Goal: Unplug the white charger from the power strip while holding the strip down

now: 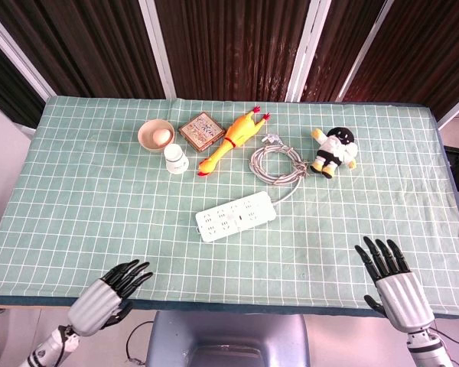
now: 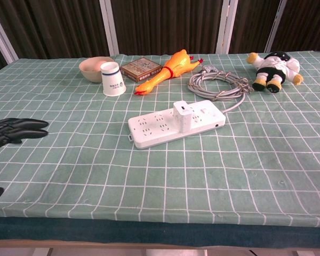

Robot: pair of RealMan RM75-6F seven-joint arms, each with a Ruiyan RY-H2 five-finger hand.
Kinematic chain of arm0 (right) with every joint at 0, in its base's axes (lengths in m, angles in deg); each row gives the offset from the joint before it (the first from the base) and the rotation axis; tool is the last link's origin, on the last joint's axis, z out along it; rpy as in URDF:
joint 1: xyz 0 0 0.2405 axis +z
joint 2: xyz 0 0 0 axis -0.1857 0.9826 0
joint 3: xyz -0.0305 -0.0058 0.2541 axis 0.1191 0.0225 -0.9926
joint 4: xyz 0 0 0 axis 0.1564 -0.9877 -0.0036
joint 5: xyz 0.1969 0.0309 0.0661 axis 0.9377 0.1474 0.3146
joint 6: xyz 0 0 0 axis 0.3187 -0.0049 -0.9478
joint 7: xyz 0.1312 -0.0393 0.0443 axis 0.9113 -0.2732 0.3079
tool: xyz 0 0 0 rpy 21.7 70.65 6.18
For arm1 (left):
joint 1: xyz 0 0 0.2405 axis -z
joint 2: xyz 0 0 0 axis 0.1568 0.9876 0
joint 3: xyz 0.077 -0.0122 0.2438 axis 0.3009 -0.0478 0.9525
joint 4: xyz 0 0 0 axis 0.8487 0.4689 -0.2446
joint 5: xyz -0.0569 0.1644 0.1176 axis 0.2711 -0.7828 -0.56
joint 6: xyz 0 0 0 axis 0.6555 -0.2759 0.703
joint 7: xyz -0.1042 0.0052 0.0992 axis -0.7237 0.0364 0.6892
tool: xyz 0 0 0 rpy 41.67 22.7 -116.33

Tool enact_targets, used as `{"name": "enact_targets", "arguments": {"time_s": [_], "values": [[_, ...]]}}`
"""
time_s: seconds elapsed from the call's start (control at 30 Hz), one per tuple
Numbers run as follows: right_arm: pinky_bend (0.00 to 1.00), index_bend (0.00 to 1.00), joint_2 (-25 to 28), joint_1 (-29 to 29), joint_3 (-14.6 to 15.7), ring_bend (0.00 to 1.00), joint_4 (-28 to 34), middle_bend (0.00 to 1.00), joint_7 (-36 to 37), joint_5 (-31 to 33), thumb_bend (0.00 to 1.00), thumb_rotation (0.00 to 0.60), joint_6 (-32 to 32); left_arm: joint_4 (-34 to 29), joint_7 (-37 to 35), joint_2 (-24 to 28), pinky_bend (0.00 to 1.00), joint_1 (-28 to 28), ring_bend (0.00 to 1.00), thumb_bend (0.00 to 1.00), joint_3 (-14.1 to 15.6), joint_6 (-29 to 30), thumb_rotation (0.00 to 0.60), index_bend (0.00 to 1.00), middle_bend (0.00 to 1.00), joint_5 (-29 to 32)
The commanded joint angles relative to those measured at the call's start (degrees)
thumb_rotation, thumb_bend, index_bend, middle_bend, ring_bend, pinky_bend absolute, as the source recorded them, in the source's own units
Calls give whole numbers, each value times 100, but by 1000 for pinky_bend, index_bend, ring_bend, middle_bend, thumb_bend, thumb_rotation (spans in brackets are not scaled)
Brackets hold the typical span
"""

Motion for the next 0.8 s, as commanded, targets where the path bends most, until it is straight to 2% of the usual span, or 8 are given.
{"name": "enact_targets", "arguments": {"time_s": [0.03,0.13,0.37,0.5,0.67,0.8], "values": [[0,0,-11,33,20,0,13,0,-32,12,134,600,91,-583,463,-420,126,519,39,485,-436,-919,600,0,0,495],[0,0,-16,80,25,0,19,0,-84,41,134,600,207,-642,415,-760,85,807,20,484,-730,-1382,600,0,0,906],[0,0,-60,206,-54,0,49,0,-197,220,134,600,450,-142,562,-1687,30,1355,0,485,-1284,-2000,600,0,0,1610],[0,0,-71,283,-121,0,102,0,-266,349,134,600,577,213,608,-2145,14,1621,0,485,-1393,-2300,600,0,0,1869],[0,0,-35,379,-157,0,223,0,-268,438,134,600,714,914,1002,-2802,13,1964,0,484,-1592,-2623,600,0,0,2223],[0,0,22,448,-203,0,294,0,-226,555,134,600,810,1335,1016,-3132,8,2159,0,481,-1755,-2693,600,0,0,2443]]}}
